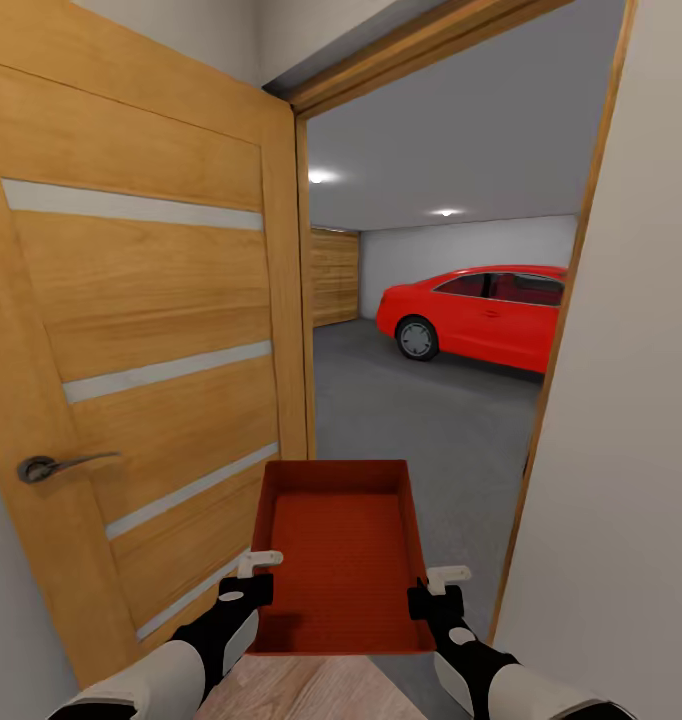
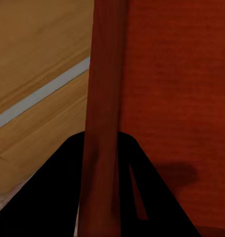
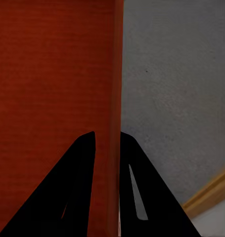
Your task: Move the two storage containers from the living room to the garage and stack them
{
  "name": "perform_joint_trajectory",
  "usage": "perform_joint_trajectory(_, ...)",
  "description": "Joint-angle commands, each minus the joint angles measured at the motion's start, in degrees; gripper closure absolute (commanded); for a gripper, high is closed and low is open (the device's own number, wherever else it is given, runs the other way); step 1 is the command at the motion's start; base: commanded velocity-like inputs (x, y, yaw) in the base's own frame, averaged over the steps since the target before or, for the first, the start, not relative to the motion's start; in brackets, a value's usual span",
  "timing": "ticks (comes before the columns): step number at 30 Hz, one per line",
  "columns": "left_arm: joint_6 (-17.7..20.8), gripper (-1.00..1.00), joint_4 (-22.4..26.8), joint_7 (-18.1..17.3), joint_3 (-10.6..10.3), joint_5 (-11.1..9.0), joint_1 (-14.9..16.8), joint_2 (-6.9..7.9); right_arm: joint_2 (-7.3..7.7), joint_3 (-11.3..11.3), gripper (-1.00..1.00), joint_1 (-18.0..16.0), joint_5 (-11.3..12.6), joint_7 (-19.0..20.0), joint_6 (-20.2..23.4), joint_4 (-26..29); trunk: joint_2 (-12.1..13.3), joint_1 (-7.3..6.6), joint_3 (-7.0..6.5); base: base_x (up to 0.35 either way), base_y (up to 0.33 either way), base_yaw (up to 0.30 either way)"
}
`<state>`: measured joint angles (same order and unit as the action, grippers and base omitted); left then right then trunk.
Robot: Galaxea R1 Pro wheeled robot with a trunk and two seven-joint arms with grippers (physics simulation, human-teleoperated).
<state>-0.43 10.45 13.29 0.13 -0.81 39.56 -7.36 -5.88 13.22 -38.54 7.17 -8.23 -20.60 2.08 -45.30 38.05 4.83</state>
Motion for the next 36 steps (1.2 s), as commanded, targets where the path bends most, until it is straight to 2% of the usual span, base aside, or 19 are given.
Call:
perform_joint_trajectory(1, -0.01, 1.0, 0.88, 0.68, 3.62, -0.83, 0.08, 2.79, -0.01, -1.27, 1.0, -0.01, 0.3, -0.04, -0.15, -0.06, -0.08, 0.04, 0.1, 0.237, 0.213, -0.004)
perform_joint_trajectory(7, -0.01, 1.0, 0.73, 0.68, 3.58, -1.12, 0.08, 2.79, -0.01, -1.26, 1.0, -0.04, 0.3, -0.04, -0.15, -0.06, -0.08, 0.04, 0.1, 0.241, 0.218, -0.067)
perform_joint_trajectory(25, -0.08, 1.0, 0.9, 0.68, 3.5, -1.13, 0.08, 2.79, -0.01, -1.27, 1.0, -0.04, 0.31, -0.04, -0.15, -0.06, -0.08, 0.04, 0.1, 0.243, 0.218, -0.243)
perform_joint_trajectory(36, -0.1, 1.0, 0.97, 0.68, 3.48, -1.13, 0.08, 2.79, -0.01, -1.27, 1.0, -0.03, 0.3, -0.04, -0.15, -0.06, -0.08, 0.04, 0.1, 0.045, 0.033, -0.253)
